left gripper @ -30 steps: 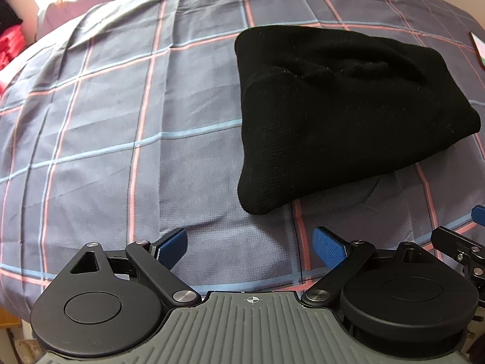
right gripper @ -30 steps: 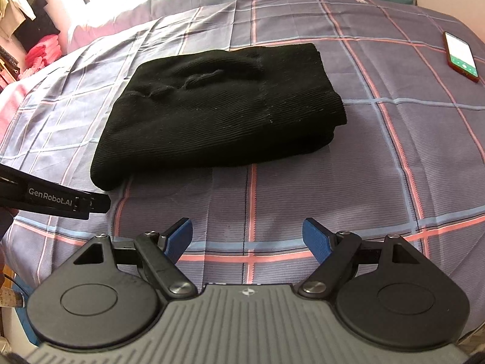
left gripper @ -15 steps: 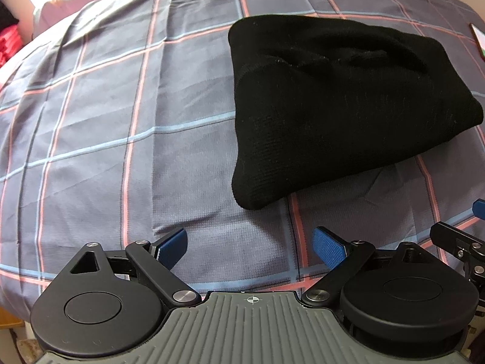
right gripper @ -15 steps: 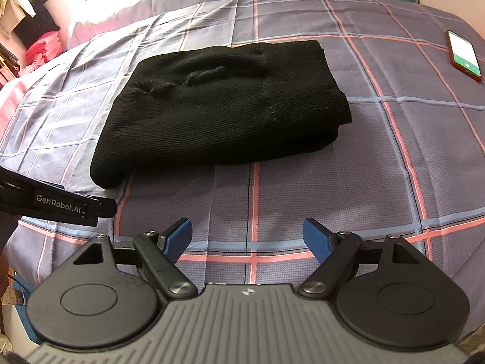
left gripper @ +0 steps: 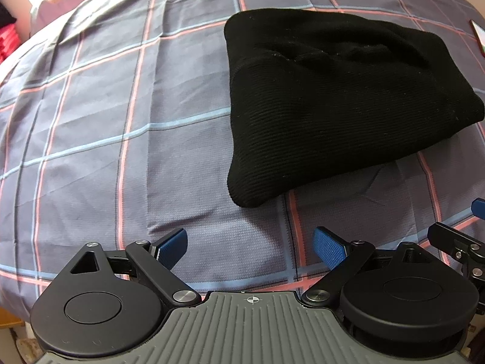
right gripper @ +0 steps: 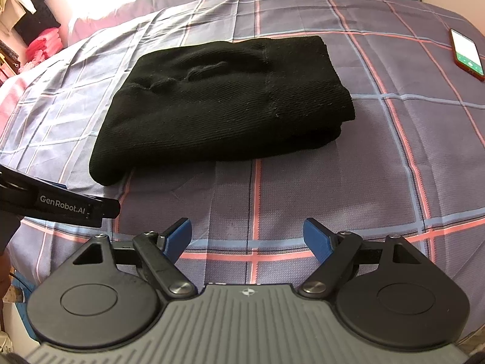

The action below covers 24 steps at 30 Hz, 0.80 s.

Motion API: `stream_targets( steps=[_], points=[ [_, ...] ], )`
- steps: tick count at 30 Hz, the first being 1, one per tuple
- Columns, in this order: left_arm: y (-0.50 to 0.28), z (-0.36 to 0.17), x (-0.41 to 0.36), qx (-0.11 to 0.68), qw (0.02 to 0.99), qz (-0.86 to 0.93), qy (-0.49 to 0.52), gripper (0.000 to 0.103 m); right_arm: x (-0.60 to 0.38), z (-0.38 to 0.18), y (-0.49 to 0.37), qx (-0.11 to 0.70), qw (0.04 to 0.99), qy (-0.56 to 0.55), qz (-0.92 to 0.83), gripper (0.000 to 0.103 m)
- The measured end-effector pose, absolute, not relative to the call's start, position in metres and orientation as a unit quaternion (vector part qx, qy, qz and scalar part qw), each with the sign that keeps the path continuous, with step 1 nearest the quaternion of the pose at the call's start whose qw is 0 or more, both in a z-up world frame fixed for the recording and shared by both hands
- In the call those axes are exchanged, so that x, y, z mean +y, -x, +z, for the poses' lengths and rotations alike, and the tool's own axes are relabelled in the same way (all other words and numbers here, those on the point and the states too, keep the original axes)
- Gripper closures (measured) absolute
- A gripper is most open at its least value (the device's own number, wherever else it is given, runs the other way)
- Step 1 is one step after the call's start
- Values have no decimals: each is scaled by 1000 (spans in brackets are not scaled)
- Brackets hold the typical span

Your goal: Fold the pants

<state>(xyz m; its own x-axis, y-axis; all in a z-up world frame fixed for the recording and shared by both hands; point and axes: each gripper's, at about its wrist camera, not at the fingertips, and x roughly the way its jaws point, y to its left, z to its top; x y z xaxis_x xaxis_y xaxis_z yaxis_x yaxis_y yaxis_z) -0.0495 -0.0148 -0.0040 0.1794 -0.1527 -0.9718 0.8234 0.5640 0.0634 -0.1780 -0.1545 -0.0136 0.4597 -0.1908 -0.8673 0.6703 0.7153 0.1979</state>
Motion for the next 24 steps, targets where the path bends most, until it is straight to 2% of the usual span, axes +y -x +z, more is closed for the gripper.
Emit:
stream_targets(
  steps=[24],
  points=[
    [47,-6,-23,543,696,-352,-311,0,-160,-10,171,449,812,-266,-262,18]
  ],
)
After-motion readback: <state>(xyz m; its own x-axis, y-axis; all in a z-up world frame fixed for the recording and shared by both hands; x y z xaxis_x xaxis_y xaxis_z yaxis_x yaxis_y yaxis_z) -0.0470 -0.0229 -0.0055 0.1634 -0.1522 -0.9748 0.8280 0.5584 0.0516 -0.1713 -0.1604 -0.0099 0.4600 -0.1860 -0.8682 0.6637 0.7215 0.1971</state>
